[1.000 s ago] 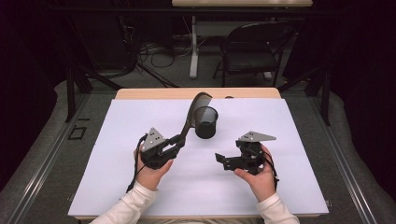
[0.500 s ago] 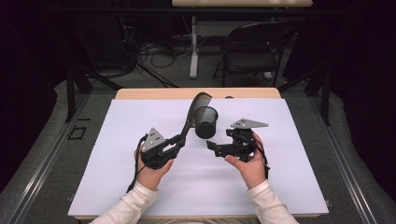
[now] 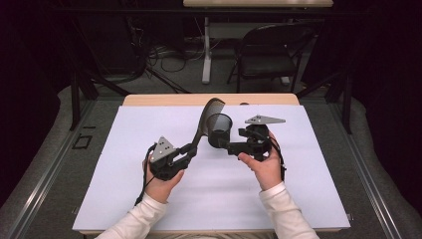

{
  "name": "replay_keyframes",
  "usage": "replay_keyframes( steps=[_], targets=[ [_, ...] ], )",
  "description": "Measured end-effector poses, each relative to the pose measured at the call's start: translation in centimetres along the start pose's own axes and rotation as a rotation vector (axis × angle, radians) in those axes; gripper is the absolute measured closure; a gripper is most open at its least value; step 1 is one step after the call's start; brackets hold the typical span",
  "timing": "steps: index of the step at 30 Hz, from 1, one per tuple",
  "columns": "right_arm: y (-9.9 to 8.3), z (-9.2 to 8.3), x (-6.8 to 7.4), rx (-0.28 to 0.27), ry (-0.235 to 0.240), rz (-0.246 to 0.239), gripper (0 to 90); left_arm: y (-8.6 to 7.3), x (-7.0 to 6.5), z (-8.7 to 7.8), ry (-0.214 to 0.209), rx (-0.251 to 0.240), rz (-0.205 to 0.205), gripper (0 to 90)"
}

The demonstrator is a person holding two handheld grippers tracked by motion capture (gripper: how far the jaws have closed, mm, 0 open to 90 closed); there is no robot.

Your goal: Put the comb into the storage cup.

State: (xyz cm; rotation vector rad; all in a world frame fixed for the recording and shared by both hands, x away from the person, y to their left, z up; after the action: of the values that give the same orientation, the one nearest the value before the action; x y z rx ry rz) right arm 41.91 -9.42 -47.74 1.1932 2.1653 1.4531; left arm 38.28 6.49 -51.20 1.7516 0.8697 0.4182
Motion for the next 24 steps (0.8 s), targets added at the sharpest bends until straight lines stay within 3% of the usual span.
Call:
replay_keyframes(
  steps=[9, 18, 24],
  targets=[
    [0.30, 0.13, -0.02, -0.010, 0.024, 0.026, 13.9, -0.18, 0.00, 0.08, 0.004, -0.001, 0.006, 72.6],
    [0.59, -0.25, -0.18, -0.061, 0.071, 0.096, 15.9, -0.59, -0.22, 0.32, 0.008, 0.003, 0.022, 72.6],
    [0.51, -0.36, 0.14, -0.069, 0.098, 0.129, 17.8, -0.88, -0.44, 0.48, 0.009, 0.007, 0.032, 72.6]
  ],
)
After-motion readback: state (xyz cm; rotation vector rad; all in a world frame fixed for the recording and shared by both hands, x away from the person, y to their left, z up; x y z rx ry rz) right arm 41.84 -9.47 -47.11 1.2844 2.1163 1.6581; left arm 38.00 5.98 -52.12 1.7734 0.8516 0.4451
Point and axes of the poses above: each handheld gripper's, and its own axes: z roughly forward along the jaws, y roughly out of its top, x roughly to its left, the point moved 9 cm from there along z, roughly forward along the jaws, and after that the axes turned 3 degrees about -z, right-handed, at the moved point
